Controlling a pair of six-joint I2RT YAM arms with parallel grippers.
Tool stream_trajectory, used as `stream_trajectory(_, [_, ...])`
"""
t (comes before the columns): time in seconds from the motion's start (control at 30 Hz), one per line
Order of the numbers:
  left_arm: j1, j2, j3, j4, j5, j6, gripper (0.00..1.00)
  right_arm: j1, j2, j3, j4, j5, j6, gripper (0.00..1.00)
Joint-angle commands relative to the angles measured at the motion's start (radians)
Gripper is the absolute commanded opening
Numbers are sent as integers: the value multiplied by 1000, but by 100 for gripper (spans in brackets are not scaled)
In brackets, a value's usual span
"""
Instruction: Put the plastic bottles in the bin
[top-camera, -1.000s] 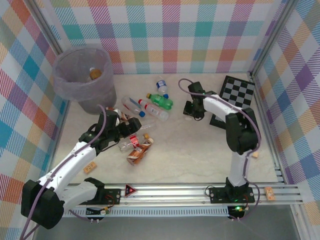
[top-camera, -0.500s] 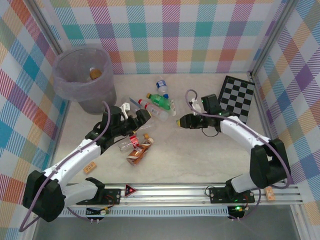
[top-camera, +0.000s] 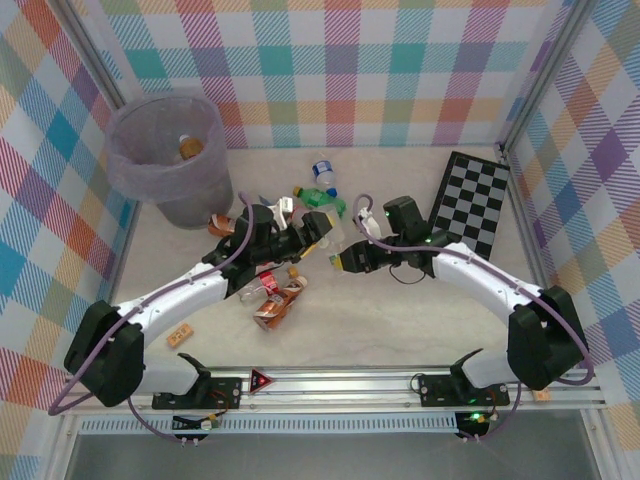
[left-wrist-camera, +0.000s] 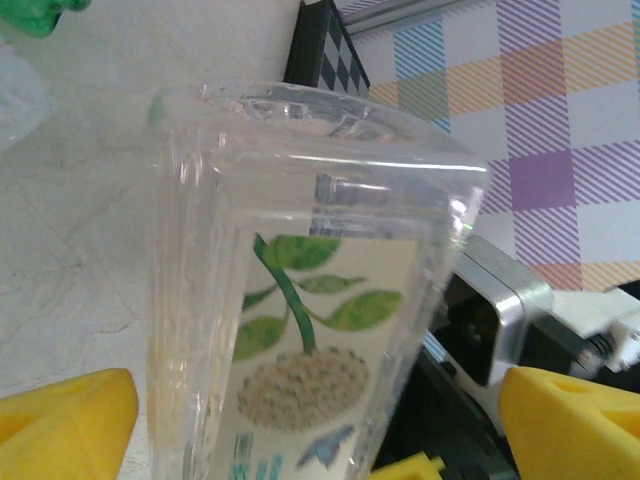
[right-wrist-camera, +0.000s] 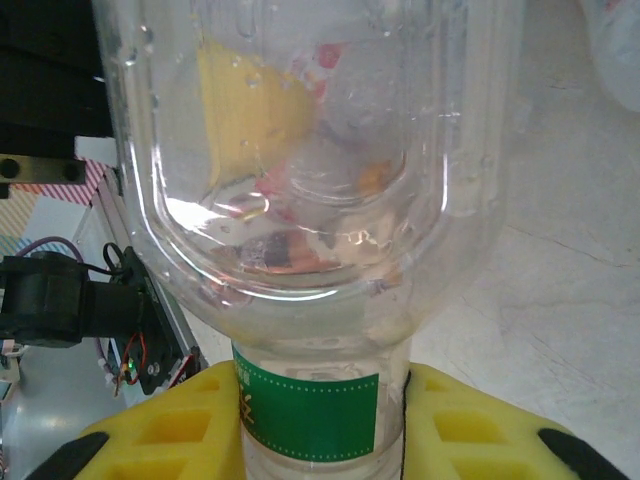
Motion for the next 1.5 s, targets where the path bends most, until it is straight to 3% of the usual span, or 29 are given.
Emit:
stream_trajectory(0.0, [-23, 19, 42, 16, -12, 7, 86, 9, -21, -16, 72, -31, 28, 0])
stream_trajectory(0.23, [-31, 42, 44, 5, -35, 12, 69, 16, -24, -17, 85, -36, 34, 0])
stream_trajectory(0.33, [-30, 58, 47, 11, -37, 6, 68, 19, -20, -22, 102, -55, 47, 0])
stream_trajectory(0.4, [-30, 67, 47, 9, -41, 5, 75, 22, -20, -31, 125, -57, 60, 0])
stream_trajectory(0.47, [-31, 75, 49, 11, -41, 2, 75, 22, -19, -38, 136, -54, 67, 0])
stream_trajectory(0.77, [-32, 82, 46, 11, -46, -2, 57, 22, -15, -37, 129, -67, 69, 0])
stream_trajectory(0.83, [-31, 81, 53, -2, -49, 6, 55, 23, -23, -34, 107, -53, 61, 11])
stream_trajectory(1.0, [-31, 83, 67, -33, -55, 22, 52, 16, -59, -20, 37, -13, 33, 51])
stream_trajectory(1.1, [-31, 85, 82, -60, -58, 39, 52, -1, -99, -12, -20, 15, 15, 67])
stream_trajectory(1.27, [-28, 93, 101, -84, -55, 56, 52, -41, -195, -6, -118, 45, -12, 80])
stream_trajectory(1.47, [10, 97, 170, -189, -33, 120, 51, -55, -314, -38, -201, 132, 4, 83])
